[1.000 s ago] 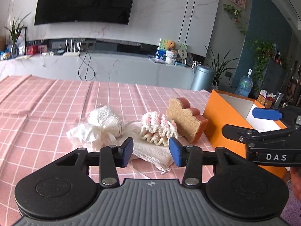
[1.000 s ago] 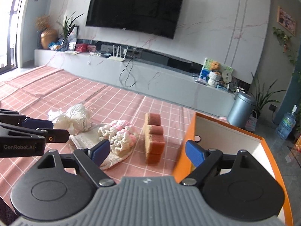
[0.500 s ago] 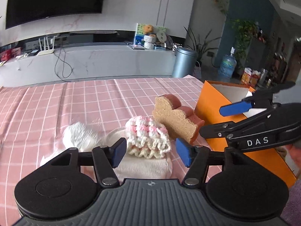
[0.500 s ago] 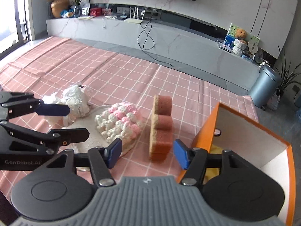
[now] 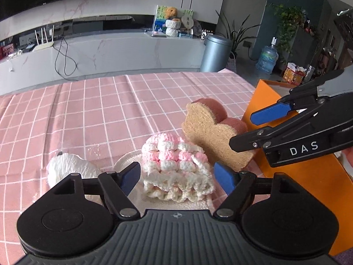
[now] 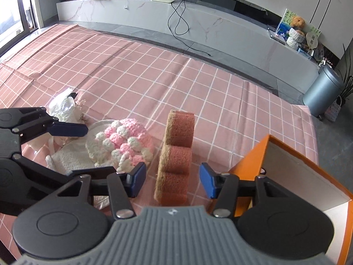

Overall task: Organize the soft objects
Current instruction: 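Grasp the brown sponge with the right tool while the left grasps the pink-white crocheted piece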

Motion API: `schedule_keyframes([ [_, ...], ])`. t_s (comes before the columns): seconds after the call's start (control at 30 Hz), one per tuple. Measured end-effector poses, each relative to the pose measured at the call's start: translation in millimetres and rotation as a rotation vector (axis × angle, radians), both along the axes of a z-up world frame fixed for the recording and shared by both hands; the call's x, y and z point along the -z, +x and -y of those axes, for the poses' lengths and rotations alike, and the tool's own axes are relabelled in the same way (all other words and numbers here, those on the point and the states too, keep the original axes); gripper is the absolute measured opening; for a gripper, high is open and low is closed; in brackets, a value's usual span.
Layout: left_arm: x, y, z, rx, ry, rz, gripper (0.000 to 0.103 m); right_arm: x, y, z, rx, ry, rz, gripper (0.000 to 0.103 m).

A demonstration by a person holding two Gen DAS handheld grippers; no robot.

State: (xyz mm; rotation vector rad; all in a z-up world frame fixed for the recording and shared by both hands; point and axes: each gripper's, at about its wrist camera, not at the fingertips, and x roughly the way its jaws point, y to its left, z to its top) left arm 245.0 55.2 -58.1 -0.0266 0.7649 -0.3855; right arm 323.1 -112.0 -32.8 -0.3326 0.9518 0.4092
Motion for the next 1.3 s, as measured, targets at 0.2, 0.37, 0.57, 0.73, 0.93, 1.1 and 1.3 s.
schedule_keyframes([
  [0.2, 8.6, 14.0, 3.2, -0.008, 0.005, -0.064, 0.093, 6.4, 12.2, -2.7, -0.003, -0.002, -0.007, 0.051],
  [0.37, 15.2, 17.9, 5.1, -0.014, -0.010, -0.085, 0.091, 14.6, 17.0, -4.4, -0.009, 0.003, -0.044, 0.035],
  [0.57, 18.0, 17.7, 7.2, -0.019, -0.021, -0.079, 0.071, 15.5, 14.6, -4.9, -0.027, -0.001, -0.046, 0.033],
  [0.73, 14.3, 14.3, 8.0, -0.030, -0.019, -0.054, 0.035, 15.7, 12.9, -8.3, -0.039, -0.021, -0.036, 0.033],
  [0.93, 0.3, 4.9, 8.2, -0.053, -0.003, -0.001, 0.025, 13.9, 10.4, -6.6, -0.019, -0.027, -0.013, 0.032],
  [1.1, -10.0, -10.1, 7.5, -0.061, 0.002, 0.039, 0.024, -0.8, -9.8, -3.9, -0.020, 0.011, 0.038, 0.032],
  [1.3, -27.7, -29.6, 4.1, -0.076, -0.012, 0.086, 0.024, -22.3, -38.4, 0.1, -0.020, 0.066, 0.082, 0.031],
])
